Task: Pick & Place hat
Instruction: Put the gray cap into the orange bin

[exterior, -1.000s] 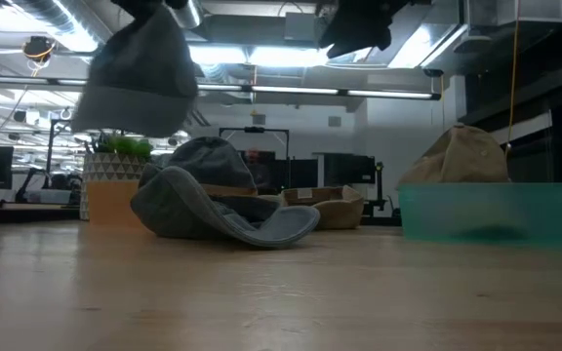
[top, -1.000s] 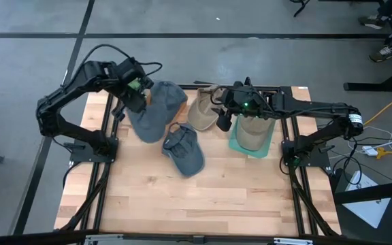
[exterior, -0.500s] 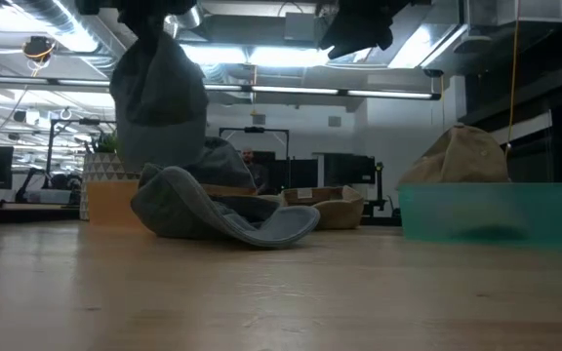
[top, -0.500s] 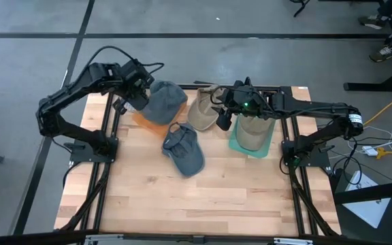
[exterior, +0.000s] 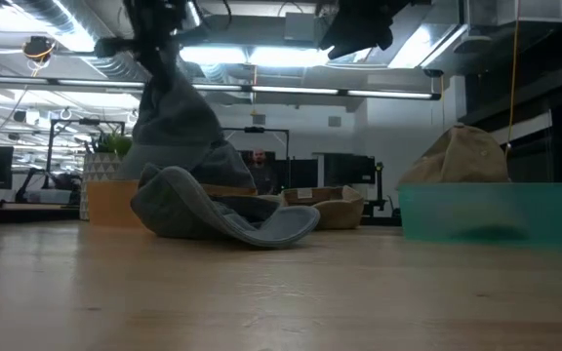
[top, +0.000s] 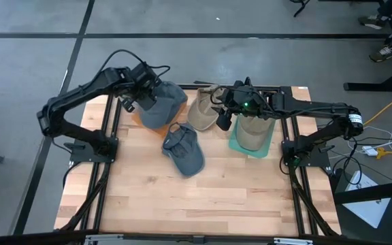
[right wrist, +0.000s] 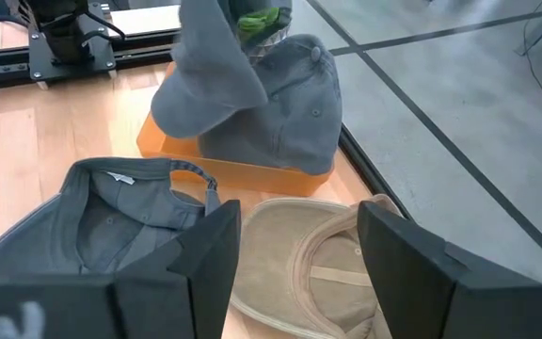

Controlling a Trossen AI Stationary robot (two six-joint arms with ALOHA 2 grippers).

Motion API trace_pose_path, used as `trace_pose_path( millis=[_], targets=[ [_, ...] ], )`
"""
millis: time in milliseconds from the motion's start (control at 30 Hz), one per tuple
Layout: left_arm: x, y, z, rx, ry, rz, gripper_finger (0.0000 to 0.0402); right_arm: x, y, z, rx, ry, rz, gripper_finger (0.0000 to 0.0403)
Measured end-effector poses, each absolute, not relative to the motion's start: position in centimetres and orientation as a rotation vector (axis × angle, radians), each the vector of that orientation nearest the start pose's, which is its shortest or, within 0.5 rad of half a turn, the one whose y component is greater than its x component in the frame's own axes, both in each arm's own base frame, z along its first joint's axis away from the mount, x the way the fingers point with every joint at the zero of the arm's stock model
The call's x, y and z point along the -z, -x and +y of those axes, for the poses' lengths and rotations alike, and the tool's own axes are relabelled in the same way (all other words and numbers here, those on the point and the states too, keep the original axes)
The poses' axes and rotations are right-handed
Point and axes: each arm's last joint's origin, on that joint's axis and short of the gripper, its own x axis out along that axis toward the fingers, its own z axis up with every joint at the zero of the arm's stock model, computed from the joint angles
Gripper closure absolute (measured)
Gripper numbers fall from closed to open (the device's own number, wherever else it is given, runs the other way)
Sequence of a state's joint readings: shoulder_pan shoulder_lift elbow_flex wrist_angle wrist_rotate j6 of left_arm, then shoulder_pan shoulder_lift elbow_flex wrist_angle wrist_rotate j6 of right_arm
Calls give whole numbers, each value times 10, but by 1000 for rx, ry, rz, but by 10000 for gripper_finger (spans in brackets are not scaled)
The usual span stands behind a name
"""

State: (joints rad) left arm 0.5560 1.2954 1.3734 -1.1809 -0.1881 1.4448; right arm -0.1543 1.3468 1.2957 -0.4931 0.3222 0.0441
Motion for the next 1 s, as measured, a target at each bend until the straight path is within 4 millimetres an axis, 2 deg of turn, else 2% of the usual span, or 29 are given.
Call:
trace_pose_path(
  millis=[200,533,833,1000],
  targets=[
    [-334,-202,139,237,-1010,1330,390,-359,-286,-54,472,20,541,191],
    [-328,-220,149,221,-1018,1236,389,-359,-286,-54,471,33,544,191],
    [-313,-228,155,289,-973,1279,388,-359,-286,-54,471,33,544,191],
    [-311,-234,163,241,-996,1255,388,-359,-286,-54,471,33,544,191]
  ],
)
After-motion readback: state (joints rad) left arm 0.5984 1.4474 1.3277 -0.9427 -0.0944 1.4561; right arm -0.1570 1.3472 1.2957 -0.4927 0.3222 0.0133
